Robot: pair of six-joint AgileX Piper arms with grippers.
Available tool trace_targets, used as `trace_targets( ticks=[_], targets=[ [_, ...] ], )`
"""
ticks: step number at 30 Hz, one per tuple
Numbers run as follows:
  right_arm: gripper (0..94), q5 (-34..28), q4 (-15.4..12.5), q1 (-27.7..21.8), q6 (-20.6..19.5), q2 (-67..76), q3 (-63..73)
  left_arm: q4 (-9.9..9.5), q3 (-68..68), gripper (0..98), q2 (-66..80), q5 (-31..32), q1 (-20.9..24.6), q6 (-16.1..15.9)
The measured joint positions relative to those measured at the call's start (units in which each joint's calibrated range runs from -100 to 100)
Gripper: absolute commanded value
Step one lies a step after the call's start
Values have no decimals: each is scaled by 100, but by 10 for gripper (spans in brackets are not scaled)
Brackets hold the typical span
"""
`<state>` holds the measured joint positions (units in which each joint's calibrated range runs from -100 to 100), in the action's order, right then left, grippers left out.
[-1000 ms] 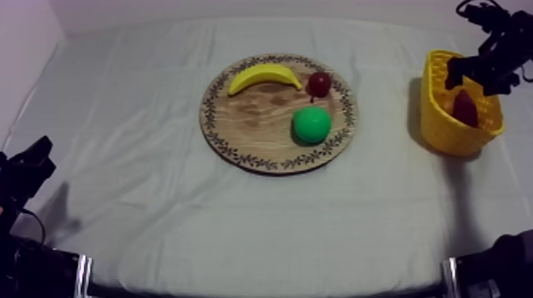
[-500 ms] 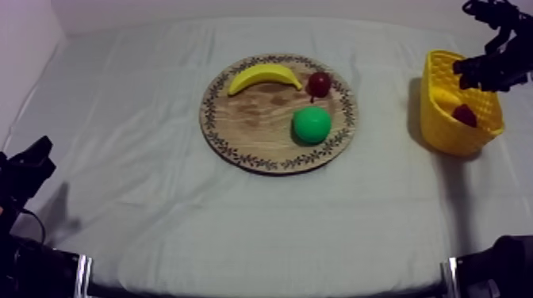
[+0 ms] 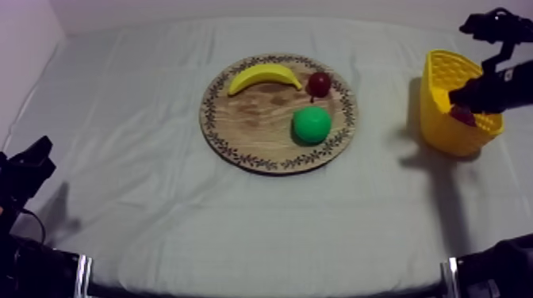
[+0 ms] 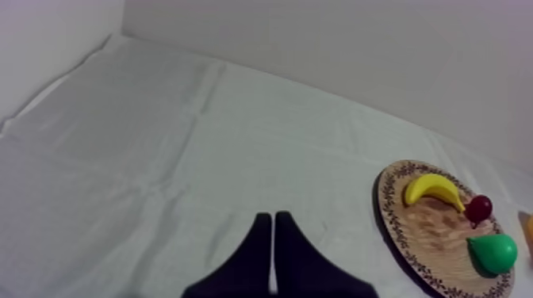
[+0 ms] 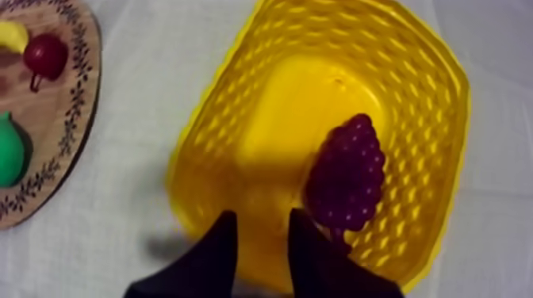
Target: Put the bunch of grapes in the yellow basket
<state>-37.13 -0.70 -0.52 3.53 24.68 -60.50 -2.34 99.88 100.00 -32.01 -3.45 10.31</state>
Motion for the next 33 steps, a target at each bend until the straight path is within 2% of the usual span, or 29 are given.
trace_targets(
  ticks=[6, 11, 14, 23, 33],
  targets=[
    [71, 227, 199, 259, -51, 1071, -1093, 0, 0, 1, 0, 0, 0, 0],
    [19, 132, 145, 438, -44, 2229, -1991, 0, 0, 1, 0, 0, 0, 0],
    [9, 91, 70, 450, -19, 2900, -2437, 0, 0, 1, 0, 0, 0, 0],
    [3, -132, 111, 407, -24, 4633, -3359, 0, 0, 1, 0, 0, 0, 0],
    [3, -432, -33, 229, 72, 6142, -3798, 0, 0, 1, 0, 0, 0, 0]
  ],
)
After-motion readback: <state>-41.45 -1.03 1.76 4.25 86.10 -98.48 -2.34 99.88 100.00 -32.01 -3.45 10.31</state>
